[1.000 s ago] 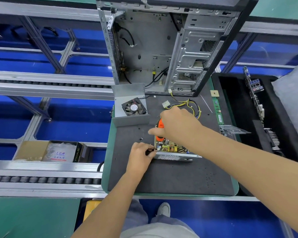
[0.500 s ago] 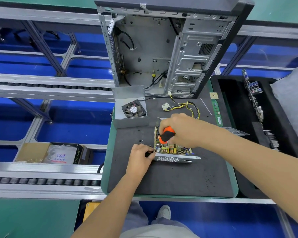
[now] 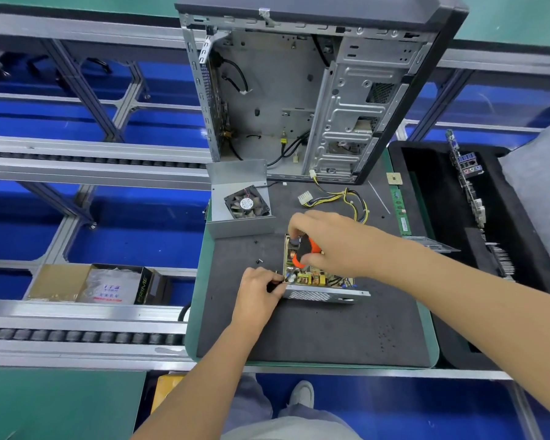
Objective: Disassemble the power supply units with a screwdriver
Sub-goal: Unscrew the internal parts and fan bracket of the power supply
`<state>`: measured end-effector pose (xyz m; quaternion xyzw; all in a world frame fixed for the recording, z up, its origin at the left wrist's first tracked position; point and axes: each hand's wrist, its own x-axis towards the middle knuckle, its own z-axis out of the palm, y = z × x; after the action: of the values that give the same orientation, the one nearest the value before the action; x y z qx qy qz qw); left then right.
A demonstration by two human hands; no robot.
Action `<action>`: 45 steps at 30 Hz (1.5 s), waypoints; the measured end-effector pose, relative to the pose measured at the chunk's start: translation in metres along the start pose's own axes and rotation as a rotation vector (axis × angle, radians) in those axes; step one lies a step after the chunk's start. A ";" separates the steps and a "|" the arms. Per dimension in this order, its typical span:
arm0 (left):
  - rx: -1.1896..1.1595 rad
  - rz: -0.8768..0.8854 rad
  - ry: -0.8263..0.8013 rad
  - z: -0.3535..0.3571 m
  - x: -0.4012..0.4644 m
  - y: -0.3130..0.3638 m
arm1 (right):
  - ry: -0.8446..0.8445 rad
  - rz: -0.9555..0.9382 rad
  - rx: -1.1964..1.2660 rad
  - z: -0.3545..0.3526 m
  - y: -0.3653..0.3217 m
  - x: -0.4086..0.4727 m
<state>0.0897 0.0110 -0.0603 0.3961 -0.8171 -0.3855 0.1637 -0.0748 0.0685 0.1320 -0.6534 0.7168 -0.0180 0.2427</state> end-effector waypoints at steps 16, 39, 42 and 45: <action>-0.005 0.010 -0.002 -0.001 -0.001 0.000 | -0.028 0.032 -0.027 -0.004 -0.001 0.004; -0.002 0.027 0.007 0.003 0.001 -0.003 | 0.078 0.116 -0.151 -0.005 0.012 0.003; -0.008 0.025 0.005 0.002 0.001 -0.003 | 0.029 -0.005 -0.080 -0.003 0.008 0.003; -0.011 0.023 0.003 0.002 0.001 -0.002 | 0.043 0.082 -0.119 0.005 0.003 0.003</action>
<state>0.0894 0.0104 -0.0634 0.3865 -0.8192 -0.3875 0.1715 -0.0756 0.0671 0.1258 -0.6361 0.7479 0.0205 0.1885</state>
